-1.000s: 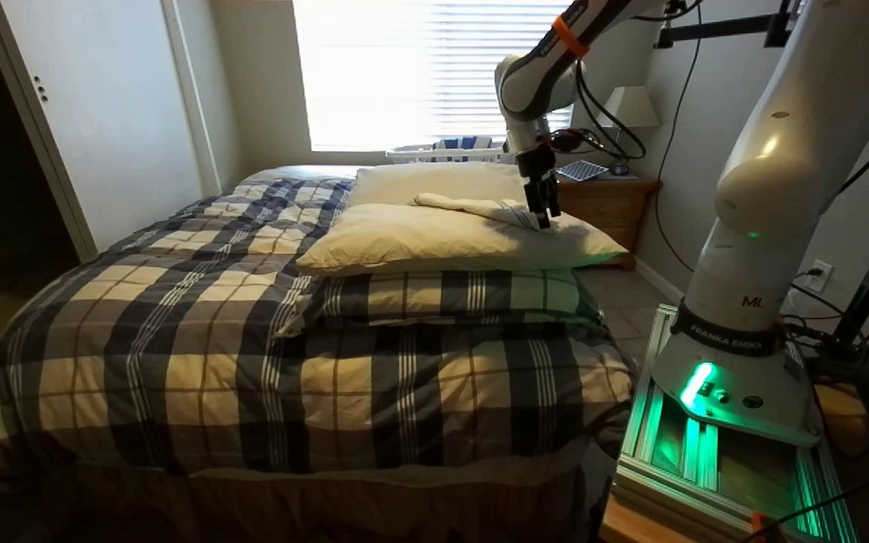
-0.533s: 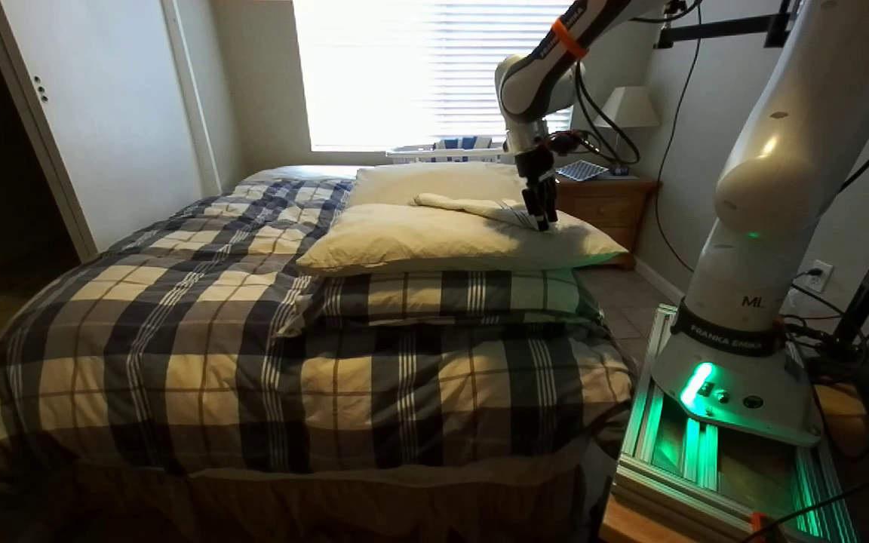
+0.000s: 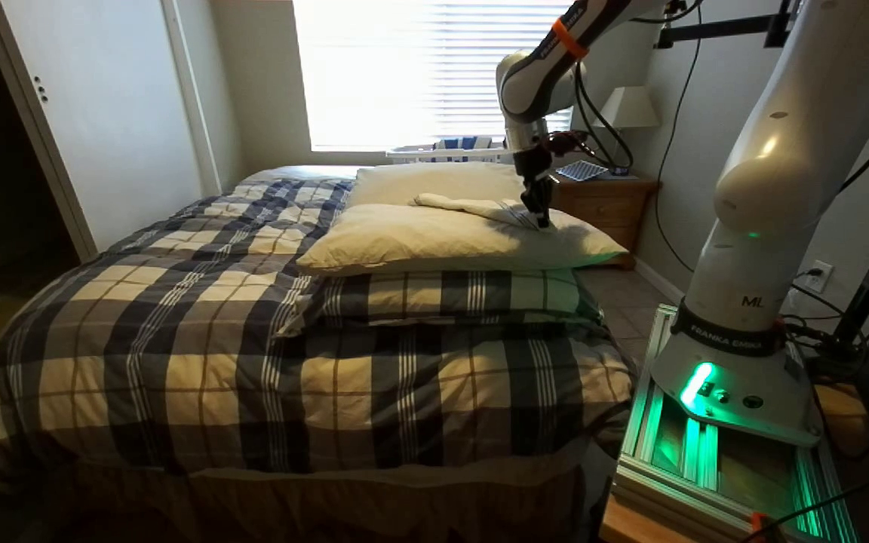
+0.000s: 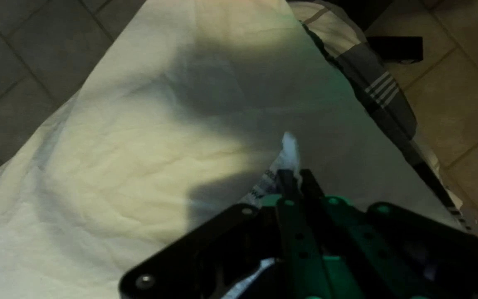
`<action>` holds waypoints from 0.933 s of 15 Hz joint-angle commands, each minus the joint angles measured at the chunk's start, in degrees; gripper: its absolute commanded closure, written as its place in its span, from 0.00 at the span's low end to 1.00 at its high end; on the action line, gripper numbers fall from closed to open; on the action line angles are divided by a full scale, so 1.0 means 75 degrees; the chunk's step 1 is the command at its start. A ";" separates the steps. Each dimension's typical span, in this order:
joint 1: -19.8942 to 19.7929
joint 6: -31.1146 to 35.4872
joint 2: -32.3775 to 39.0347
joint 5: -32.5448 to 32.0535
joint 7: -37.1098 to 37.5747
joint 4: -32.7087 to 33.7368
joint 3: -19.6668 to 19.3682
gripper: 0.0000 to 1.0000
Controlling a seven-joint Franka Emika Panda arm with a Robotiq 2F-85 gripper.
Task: Fold the towel into a triangle twice.
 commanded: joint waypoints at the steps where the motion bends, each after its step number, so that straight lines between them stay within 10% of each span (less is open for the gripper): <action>1: -0.0135 0.0427 -0.0136 -0.0181 0.0257 -0.0005 -0.0027 1.00; 14: -0.0276 0.2315 -0.0358 -0.0413 0.0498 0.0472 -0.0004 0.99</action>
